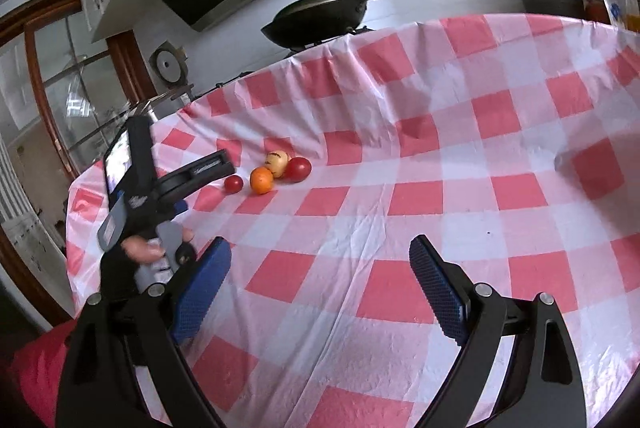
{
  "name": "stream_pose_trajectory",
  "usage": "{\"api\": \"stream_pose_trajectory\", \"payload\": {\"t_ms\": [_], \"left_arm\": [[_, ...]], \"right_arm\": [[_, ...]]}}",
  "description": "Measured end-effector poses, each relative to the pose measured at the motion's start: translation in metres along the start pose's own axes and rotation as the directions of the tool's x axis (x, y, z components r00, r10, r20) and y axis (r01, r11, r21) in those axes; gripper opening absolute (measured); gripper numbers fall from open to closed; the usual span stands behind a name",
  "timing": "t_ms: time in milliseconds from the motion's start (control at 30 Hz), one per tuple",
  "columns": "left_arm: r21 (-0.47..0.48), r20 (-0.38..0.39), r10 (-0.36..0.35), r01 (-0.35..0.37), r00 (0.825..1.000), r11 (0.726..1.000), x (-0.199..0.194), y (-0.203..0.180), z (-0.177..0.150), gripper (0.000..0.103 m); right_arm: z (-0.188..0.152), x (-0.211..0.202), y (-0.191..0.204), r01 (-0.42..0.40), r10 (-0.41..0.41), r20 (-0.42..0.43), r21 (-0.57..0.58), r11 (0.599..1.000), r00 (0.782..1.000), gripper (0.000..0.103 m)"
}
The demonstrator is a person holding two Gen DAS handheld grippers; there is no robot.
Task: Organize fruits
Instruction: 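Move both open tools back over the fruits on the table, then grasp the red tomato with the right tool while the left tool grasps a tangerine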
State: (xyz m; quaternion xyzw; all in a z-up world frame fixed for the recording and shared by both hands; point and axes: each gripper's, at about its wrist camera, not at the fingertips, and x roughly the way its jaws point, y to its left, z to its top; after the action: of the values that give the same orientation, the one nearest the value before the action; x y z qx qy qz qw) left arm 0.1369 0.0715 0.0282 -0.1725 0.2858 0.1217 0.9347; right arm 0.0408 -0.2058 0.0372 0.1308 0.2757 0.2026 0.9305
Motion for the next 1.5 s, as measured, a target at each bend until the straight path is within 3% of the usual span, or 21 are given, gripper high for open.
{"api": "stream_pose_trajectory", "payload": {"t_ms": [67,233,367,433,633,767,1000,1067,1133,1167,1367,1500], "left_arm": [[-0.036,0.014,-0.029,0.03,0.999,0.999,-0.004,0.008,0.002,0.101],[-0.041,-0.015,-0.049,0.048,0.999,0.998,-0.002,0.016,0.005,0.101],[-0.08,-0.015,0.022,-0.024,1.0,0.997,-0.001,0.03,0.007,0.101],[-0.161,0.001,0.08,-0.079,0.997,0.984,-0.003,0.047,0.01,0.101],[-0.289,0.07,0.15,-0.124,0.986,0.949,-0.015,0.072,0.014,0.101],[-0.309,0.07,0.151,-0.123,0.986,0.943,-0.017,0.076,0.013,0.101],[-0.301,0.057,0.132,-0.109,0.99,0.947,-0.014,0.073,0.012,0.101],[-0.285,0.044,0.108,-0.092,0.993,0.954,-0.009,0.069,0.011,0.101],[-0.244,0.019,0.071,-0.064,0.997,0.968,-0.003,0.061,0.011,0.101],[-0.227,0.014,0.058,-0.054,0.998,0.972,-0.001,0.058,0.011,0.101],[-0.106,-0.044,-0.041,0.036,0.998,0.994,0.009,0.034,0.008,0.101],[-0.039,-0.061,-0.068,0.066,0.996,0.997,0.01,0.019,0.003,0.101]], "right_arm": [[0.003,0.013,0.005,0.0,0.0,-0.015,-0.019,1.0,1.0,0.088],[0.029,0.084,0.028,0.109,-0.126,-0.091,-0.169,0.98,0.988,0.088],[0.045,0.149,0.03,0.11,-0.147,-0.208,-0.183,0.977,0.967,0.082],[0.052,0.173,0.031,0.099,-0.141,-0.243,-0.179,0.979,0.96,0.077],[0.065,0.218,0.05,0.12,-0.195,-0.263,-0.277,0.953,0.945,0.072],[0.069,0.238,0.056,0.159,-0.244,-0.269,-0.303,0.94,0.932,0.067],[0.075,0.27,0.053,0.186,-0.264,-0.33,-0.249,0.95,0.906,0.057],[0.077,0.272,0.052,0.182,-0.254,-0.328,-0.234,0.955,0.91,0.055],[0.076,0.269,0.053,0.152,-0.221,-0.331,-0.222,0.963,0.917,0.04],[0.074,0.263,0.052,0.163,-0.227,-0.324,-0.214,0.963,0.918,0.038],[0.064,0.182,0.012,0.185,-0.187,-0.203,-0.031,0.982,0.961,0.038],[0.047,0.132,-0.026,0.238,-0.225,-0.14,0.085,0.968,0.964,0.038]]}}
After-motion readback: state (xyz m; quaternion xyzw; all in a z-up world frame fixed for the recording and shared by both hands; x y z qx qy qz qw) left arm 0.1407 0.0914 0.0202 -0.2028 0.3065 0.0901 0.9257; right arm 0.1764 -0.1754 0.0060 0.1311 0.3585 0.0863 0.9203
